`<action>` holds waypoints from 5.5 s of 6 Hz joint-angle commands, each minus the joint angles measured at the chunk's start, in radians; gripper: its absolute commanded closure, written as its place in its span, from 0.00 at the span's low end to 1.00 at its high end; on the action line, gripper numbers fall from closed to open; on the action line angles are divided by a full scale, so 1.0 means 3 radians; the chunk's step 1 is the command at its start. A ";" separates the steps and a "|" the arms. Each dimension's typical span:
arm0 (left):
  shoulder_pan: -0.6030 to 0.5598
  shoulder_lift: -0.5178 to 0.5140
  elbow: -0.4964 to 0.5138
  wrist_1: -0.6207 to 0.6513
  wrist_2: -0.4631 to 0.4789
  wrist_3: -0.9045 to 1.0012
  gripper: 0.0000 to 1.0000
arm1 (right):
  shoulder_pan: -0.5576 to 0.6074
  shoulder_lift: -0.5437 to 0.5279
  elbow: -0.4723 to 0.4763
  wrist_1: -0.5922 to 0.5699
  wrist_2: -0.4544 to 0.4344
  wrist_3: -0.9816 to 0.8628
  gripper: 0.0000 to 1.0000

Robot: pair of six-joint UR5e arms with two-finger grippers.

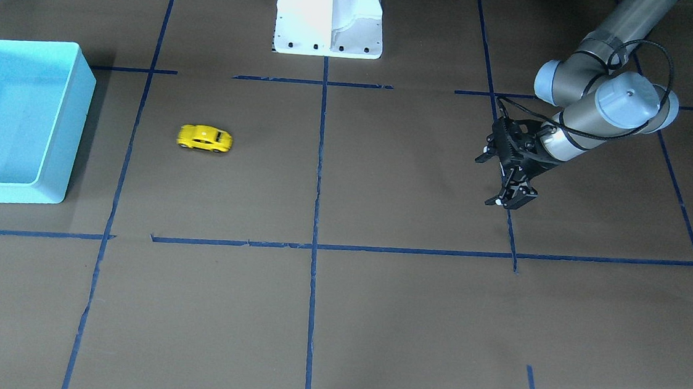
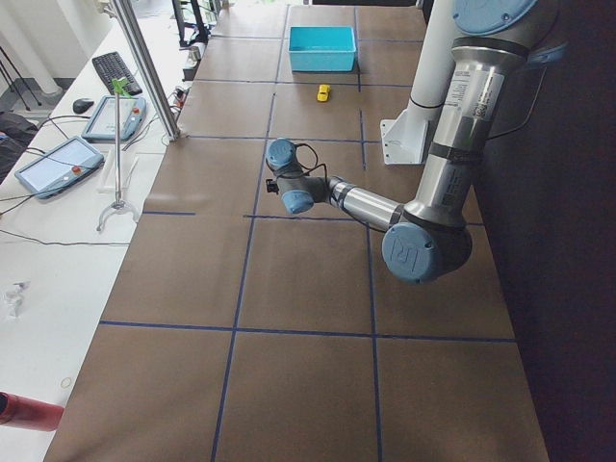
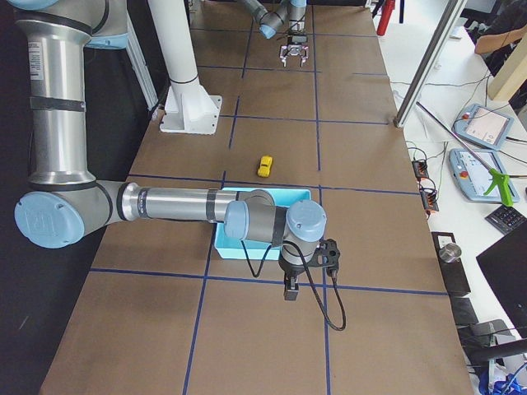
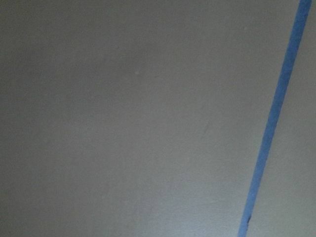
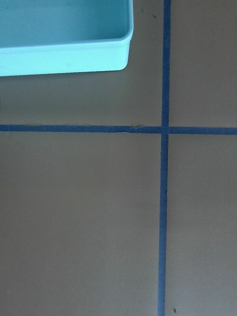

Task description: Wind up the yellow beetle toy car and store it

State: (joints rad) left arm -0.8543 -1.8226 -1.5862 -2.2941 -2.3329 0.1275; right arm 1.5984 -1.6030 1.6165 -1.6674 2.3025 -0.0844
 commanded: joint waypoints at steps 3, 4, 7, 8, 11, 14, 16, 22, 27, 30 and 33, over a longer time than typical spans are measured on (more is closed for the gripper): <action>-0.0883 0.0307 -0.0413 0.1369 -0.0394 -0.0323 0.00 | 0.0000 0.0005 0.0011 0.0000 0.0000 0.0000 0.00; -0.1148 0.0399 -0.0612 0.1950 -0.0374 -0.0333 0.00 | 0.0000 0.0010 0.0016 0.0005 0.0041 -0.0005 0.00; -0.1662 0.0553 -0.0634 0.2585 0.0148 -0.0343 0.00 | 0.0000 0.0021 0.0011 0.0005 0.0051 -0.0026 0.00; -0.1845 0.0761 -0.0609 0.2580 0.0208 -0.0338 0.00 | 0.0000 0.0021 0.0006 0.0010 0.0046 -0.0036 0.00; -0.2147 0.1073 -0.0486 0.2595 0.0178 -0.0338 0.00 | -0.0219 -0.0138 0.0501 0.0087 -0.0061 -0.0066 0.00; -0.2393 0.1212 -0.0322 0.2585 0.0173 -0.0302 0.00 | -0.0398 -0.0158 0.0756 0.0082 -0.0092 -0.0122 0.00; -0.2460 0.1243 -0.0317 0.2585 -0.0020 -0.0302 0.00 | -0.1110 -0.0312 0.1241 0.0188 -0.0092 -0.0143 0.00; -0.2450 0.1223 -0.0307 0.2559 -0.0109 -0.0220 0.00 | -0.3730 -0.0281 0.1842 0.0839 -0.1761 -0.0484 0.00; -0.2455 0.1254 -0.0317 0.2564 -0.0114 -0.0220 0.00 | -0.3758 -0.0159 0.1429 0.0961 -0.2014 -0.1278 0.00; -0.2460 0.1259 -0.0337 0.2564 -0.0108 -0.0220 0.00 | -0.3758 -0.0153 0.1361 0.0977 -0.2015 -0.1278 0.00; -0.2460 0.1264 -0.0337 0.2559 -0.0108 -0.0220 0.00 | -0.3753 -0.0118 0.1336 0.0972 -0.2025 -0.1268 0.16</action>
State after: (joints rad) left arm -1.5923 -1.4439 -1.6873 -1.5262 -2.3654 0.0614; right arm 0.4720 -1.6410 2.0208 -1.3756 1.6964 -0.4660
